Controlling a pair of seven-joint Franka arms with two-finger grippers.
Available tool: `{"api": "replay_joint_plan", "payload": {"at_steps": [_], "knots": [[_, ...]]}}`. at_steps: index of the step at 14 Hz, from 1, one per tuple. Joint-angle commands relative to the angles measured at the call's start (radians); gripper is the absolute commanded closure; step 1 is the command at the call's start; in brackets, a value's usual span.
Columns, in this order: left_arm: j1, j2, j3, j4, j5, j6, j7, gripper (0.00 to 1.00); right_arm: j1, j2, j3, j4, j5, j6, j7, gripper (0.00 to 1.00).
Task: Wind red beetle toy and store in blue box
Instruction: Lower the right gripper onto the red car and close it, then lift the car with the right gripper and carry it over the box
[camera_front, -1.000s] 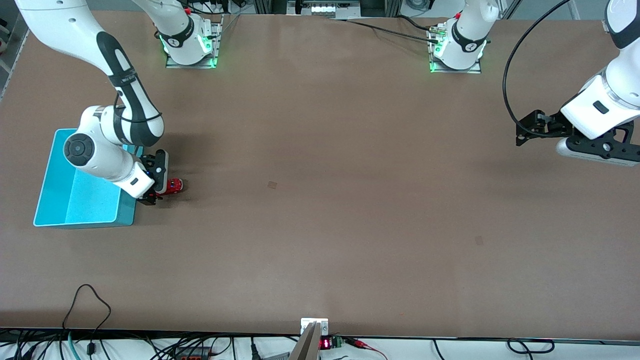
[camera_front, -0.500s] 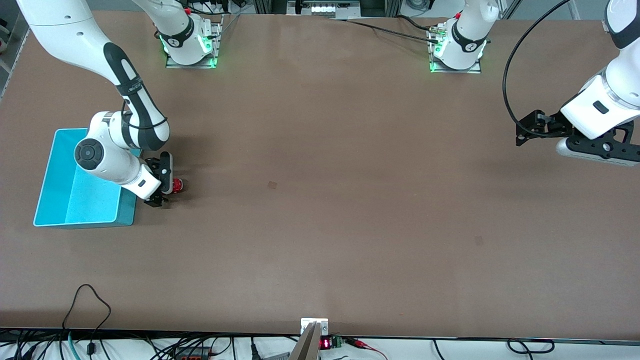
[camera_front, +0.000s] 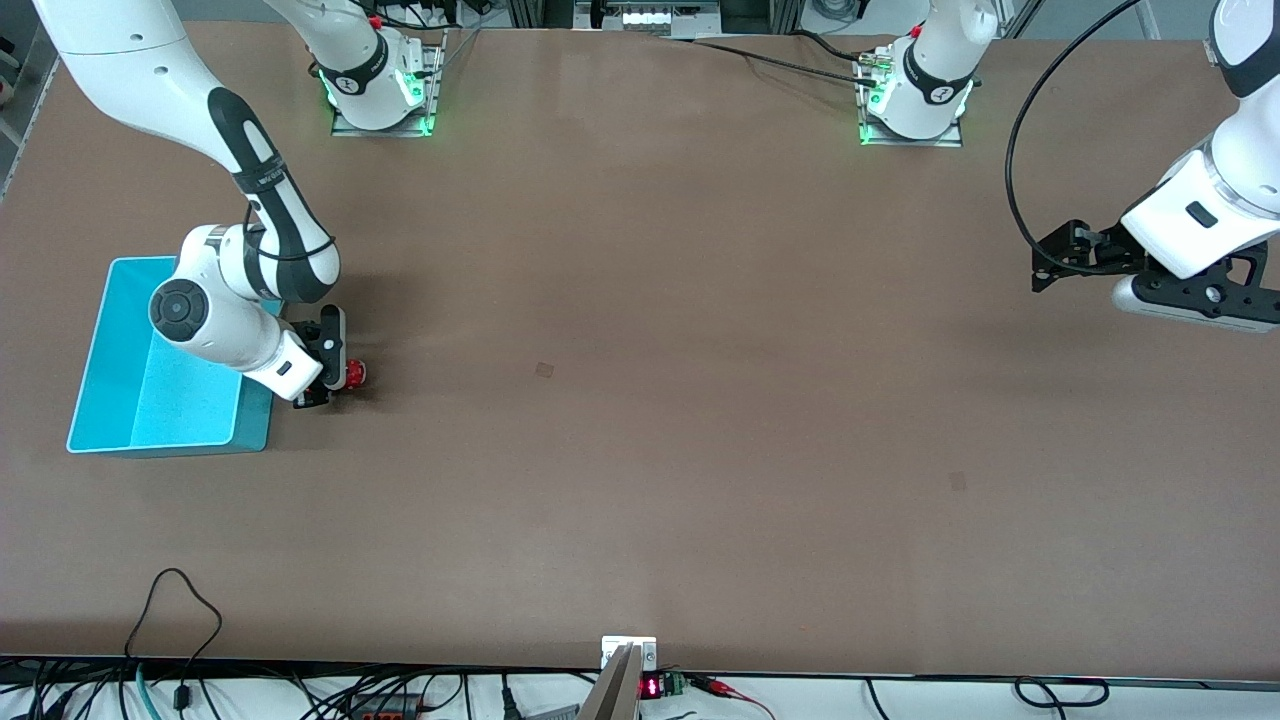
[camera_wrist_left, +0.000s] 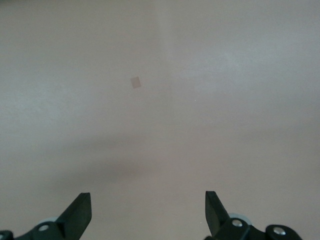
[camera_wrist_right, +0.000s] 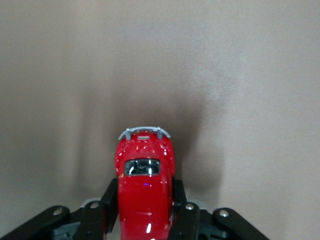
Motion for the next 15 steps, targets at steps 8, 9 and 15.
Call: {"api": "replay_joint_plan", "payload": {"at_steps": [8,9,15], "knots": [[-0.003,-0.008,-0.009,0.004,0.018,-0.027,-0.012,0.0,-0.004,-0.022,0.025,0.18,0.334,-0.081,0.06,0.95],[-0.003,-0.008,-0.009,0.004,0.018,-0.03,-0.012,0.0,-0.005,-0.026,0.02,0.225,0.36,-0.112,0.12,0.95],[-0.003,-0.008,-0.009,0.004,0.018,-0.03,-0.011,0.0,-0.013,-0.107,-0.055,0.326,0.358,-0.331,0.671,0.95]]}}
